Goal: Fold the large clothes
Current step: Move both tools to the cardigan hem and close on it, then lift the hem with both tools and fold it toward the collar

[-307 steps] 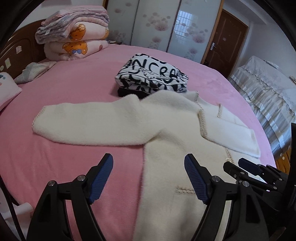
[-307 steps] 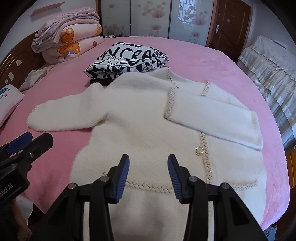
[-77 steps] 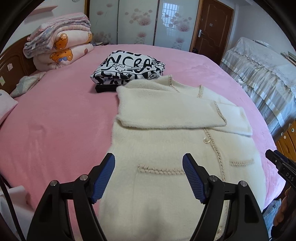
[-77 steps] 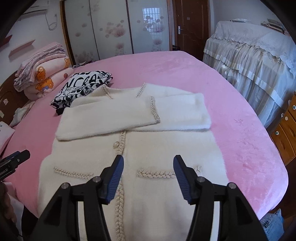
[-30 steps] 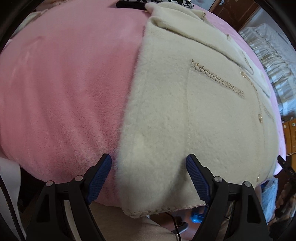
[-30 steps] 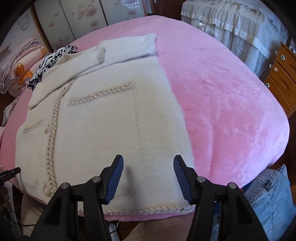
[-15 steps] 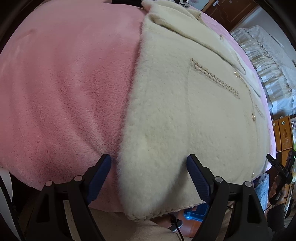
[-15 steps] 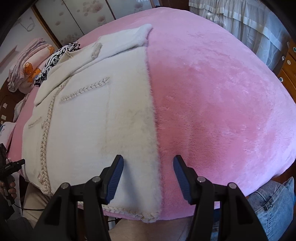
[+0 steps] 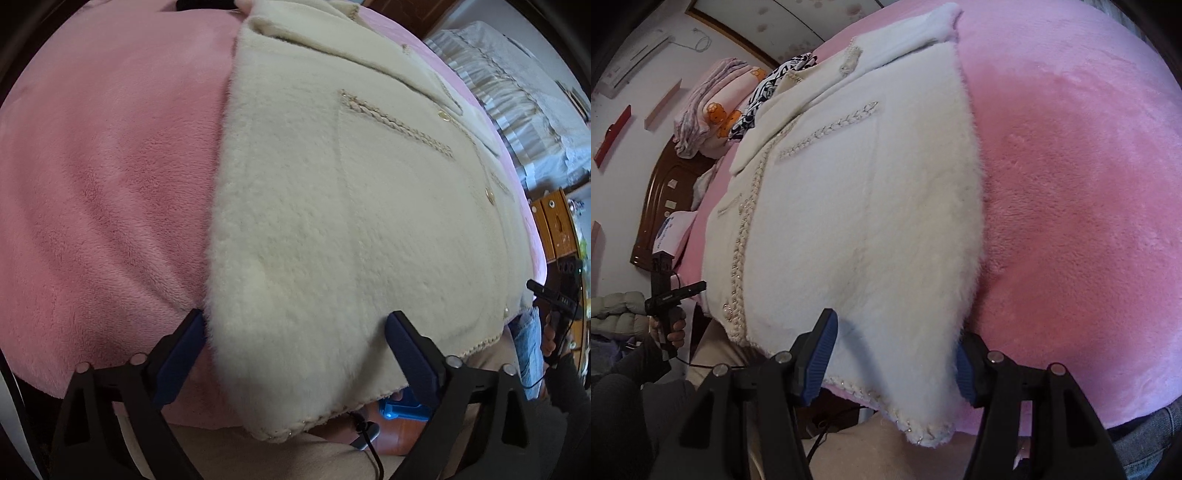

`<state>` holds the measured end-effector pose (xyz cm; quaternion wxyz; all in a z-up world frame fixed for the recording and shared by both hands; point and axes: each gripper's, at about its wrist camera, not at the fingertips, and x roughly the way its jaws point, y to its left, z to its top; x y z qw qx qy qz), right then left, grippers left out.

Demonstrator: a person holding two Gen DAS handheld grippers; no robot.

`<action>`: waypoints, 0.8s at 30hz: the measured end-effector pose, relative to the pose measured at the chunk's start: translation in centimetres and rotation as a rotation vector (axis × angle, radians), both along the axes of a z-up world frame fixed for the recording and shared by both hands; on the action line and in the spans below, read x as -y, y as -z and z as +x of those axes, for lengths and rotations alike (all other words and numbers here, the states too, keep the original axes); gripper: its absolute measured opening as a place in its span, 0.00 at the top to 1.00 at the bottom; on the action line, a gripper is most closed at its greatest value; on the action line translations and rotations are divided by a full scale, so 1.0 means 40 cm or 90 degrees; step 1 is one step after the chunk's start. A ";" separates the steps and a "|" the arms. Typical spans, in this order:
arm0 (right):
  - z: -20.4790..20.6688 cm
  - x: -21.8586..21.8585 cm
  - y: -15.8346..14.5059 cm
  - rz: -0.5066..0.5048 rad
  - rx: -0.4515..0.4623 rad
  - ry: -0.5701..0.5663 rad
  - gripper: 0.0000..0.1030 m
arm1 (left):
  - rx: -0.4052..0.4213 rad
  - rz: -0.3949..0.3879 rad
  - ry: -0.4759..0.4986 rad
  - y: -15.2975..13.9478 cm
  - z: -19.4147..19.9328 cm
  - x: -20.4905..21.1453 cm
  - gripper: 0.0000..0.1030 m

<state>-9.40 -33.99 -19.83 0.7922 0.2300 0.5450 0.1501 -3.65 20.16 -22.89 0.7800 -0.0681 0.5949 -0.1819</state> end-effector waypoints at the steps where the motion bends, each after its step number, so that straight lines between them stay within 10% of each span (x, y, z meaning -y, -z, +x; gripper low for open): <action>1: 0.001 0.000 0.001 0.016 0.001 -0.004 0.43 | 0.006 -0.004 0.006 -0.002 -0.004 0.000 0.16; 13: 0.050 -0.074 0.012 -0.009 0.000 -0.035 0.46 | -0.022 0.007 -0.008 0.007 0.020 0.022 0.26; 17: 0.035 -0.084 -0.006 -0.055 0.006 -0.037 0.74 | -0.038 0.006 0.004 -0.021 0.023 0.065 0.87; 24: 0.028 -0.114 -0.059 -0.140 0.018 -0.038 0.83 | -0.029 -0.028 0.009 -0.095 0.017 0.143 0.91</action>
